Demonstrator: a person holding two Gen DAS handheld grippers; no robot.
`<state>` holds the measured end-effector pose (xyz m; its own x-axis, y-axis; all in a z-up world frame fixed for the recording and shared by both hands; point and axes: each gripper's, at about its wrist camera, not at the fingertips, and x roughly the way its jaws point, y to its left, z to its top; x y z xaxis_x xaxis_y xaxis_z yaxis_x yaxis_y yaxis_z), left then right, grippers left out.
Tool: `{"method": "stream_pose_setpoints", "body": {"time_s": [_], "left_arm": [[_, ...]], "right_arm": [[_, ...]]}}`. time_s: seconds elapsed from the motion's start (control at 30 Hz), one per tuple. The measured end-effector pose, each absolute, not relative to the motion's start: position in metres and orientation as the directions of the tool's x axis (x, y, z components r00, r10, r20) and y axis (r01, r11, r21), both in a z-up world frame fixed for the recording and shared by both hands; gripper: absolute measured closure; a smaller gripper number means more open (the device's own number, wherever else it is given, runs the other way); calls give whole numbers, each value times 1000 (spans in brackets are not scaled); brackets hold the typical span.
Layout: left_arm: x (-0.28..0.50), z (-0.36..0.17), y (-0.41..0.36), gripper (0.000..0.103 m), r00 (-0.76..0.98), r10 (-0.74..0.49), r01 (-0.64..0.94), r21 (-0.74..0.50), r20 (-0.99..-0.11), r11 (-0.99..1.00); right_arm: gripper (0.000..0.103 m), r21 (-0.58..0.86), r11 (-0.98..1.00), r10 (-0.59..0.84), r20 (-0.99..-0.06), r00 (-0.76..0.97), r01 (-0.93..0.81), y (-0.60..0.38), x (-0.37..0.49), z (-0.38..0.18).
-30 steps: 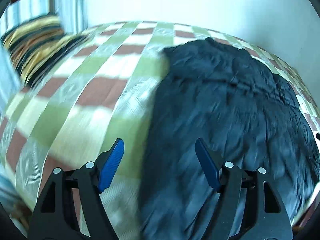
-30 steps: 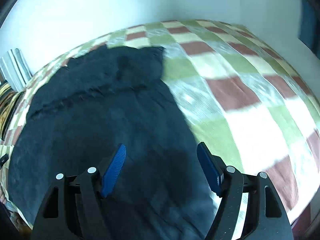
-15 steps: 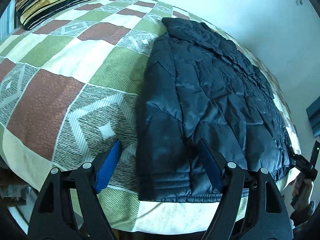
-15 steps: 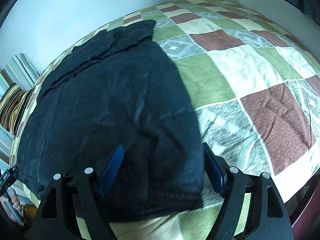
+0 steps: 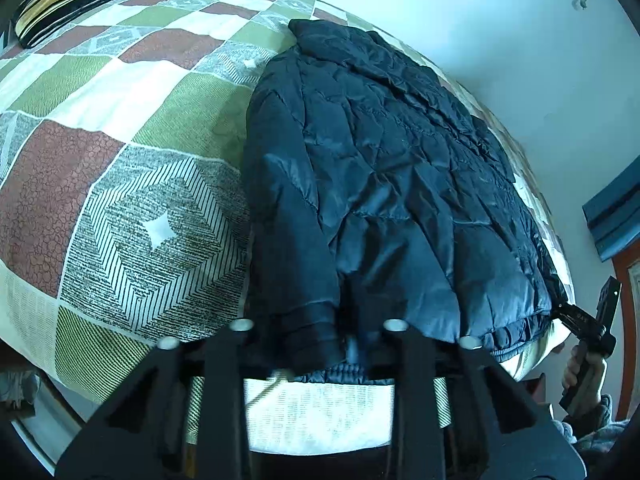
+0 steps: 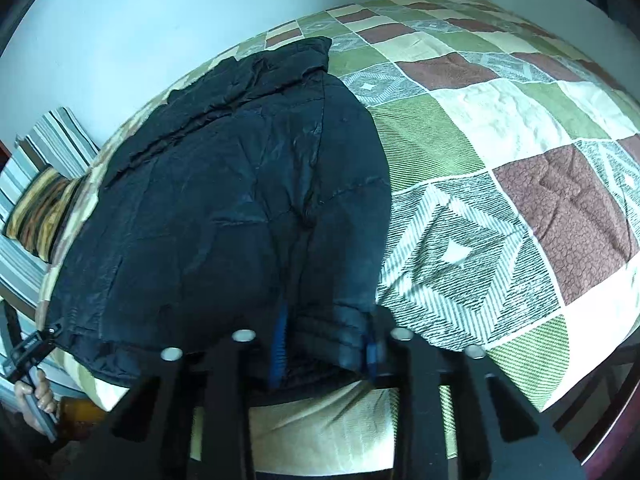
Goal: Fold large clothes
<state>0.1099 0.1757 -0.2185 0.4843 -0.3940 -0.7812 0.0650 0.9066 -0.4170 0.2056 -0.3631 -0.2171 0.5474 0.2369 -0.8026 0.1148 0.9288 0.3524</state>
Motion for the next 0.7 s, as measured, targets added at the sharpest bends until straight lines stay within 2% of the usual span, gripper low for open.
{"method": "stream_pose_setpoints", "body": {"time_s": [0.1,0.23,0.5,0.7], "left_arm": [[108,-209,180,91,514,-419,73,-449,-749,891],[108,-190,183,92,560,-422,77,-462,-713,883],[122,-128,179,93,673,-429,127,-478,-602,869],[173,-95,175,93,718,-424,150,-472,-552,868]], "right_arm": [[88,392,913,269,-783,560,110,-366,204,-212],[91,472,875,323,-733,598,107,-374,201,-199],[92,559,829,397,-611,685,17,-375,221,-151],[92,594,804,420,-532,735,-29,-383,271,-121]]}}
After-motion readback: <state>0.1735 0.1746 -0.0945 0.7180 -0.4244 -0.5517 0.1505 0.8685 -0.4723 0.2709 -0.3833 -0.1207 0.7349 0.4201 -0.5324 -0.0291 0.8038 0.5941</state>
